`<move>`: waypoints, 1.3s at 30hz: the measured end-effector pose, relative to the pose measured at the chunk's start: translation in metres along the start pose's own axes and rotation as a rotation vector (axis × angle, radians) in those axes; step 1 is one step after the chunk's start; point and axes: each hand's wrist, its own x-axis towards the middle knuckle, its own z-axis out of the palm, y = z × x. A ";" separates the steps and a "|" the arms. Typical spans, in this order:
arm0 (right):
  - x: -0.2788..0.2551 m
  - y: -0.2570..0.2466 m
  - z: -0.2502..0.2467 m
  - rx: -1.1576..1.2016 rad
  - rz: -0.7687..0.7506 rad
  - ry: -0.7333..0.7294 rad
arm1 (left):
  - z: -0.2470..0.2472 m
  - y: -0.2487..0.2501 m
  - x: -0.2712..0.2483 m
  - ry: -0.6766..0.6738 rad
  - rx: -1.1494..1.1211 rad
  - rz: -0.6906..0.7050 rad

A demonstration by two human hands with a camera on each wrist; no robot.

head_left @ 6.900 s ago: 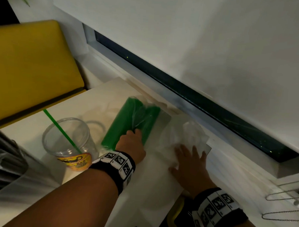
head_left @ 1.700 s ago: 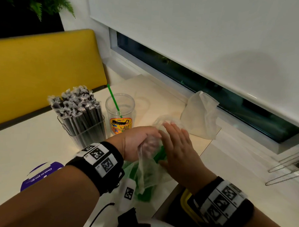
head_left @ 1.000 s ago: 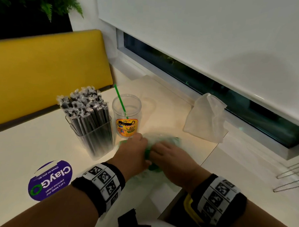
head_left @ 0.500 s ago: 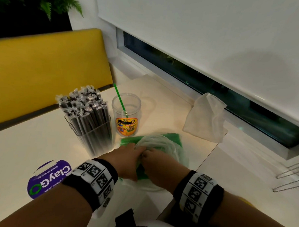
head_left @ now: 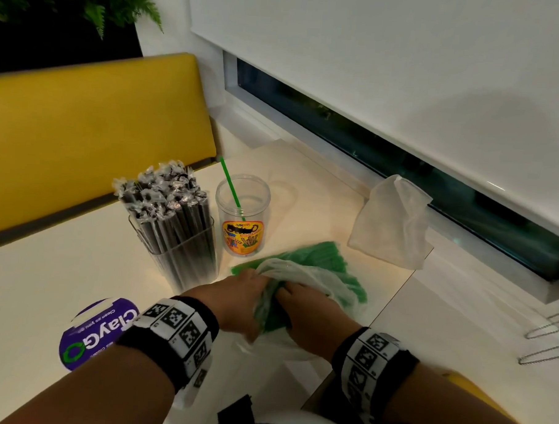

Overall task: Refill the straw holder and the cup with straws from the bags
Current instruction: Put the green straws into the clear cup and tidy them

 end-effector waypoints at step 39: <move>0.109 -0.032 -0.231 1.249 0.009 1.074 | -0.038 0.022 0.046 1.134 -0.633 -0.213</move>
